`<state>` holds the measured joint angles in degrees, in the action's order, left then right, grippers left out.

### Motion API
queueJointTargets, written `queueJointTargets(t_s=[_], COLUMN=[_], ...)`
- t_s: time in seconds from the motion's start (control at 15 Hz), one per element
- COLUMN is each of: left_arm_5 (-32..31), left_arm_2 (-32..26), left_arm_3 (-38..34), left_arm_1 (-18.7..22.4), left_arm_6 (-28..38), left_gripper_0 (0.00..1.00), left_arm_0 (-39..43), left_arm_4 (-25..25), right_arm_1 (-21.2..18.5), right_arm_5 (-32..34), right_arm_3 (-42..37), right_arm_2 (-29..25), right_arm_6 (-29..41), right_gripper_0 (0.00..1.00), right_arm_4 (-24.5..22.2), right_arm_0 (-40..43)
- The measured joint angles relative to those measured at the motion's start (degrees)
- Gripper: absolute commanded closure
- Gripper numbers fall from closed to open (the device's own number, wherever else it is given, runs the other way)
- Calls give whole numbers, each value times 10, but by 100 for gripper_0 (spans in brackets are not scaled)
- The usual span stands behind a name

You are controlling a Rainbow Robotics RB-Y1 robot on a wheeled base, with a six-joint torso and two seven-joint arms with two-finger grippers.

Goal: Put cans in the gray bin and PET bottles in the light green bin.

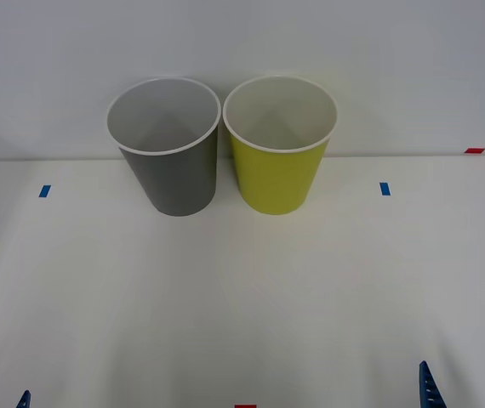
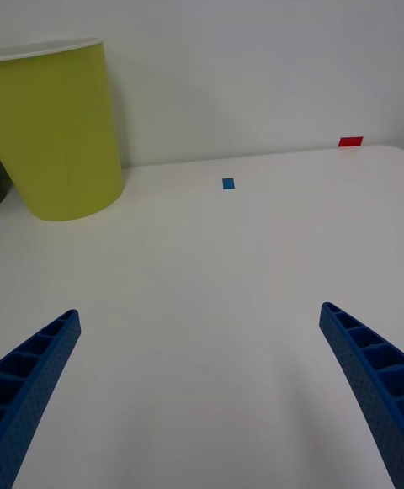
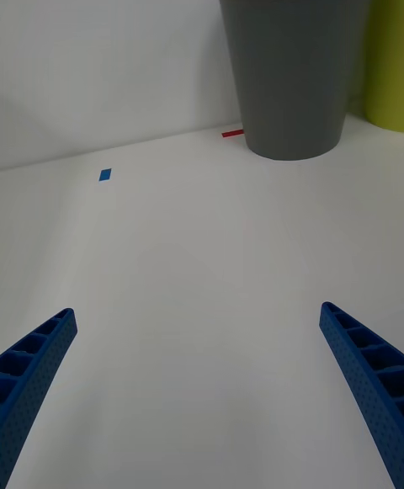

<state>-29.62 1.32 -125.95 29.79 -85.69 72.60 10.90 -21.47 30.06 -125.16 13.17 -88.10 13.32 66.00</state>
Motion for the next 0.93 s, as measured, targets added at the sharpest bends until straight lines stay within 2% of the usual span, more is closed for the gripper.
queueJointTargets(t_s=[0.93], left_arm_5=[0], left_arm_2=[0], left_arm_3=[0], left_arm_1=[0], left_arm_6=[0], left_gripper_0=[0], left_arm_0=[0], left_arm_4=[0], right_arm_1=[0], right_arm_5=[0], right_arm_3=[0], right_arm_2=[0], right_arm_6=[0], right_gripper_0=[2], right_arm_4=[0], right_arm_0=[0])
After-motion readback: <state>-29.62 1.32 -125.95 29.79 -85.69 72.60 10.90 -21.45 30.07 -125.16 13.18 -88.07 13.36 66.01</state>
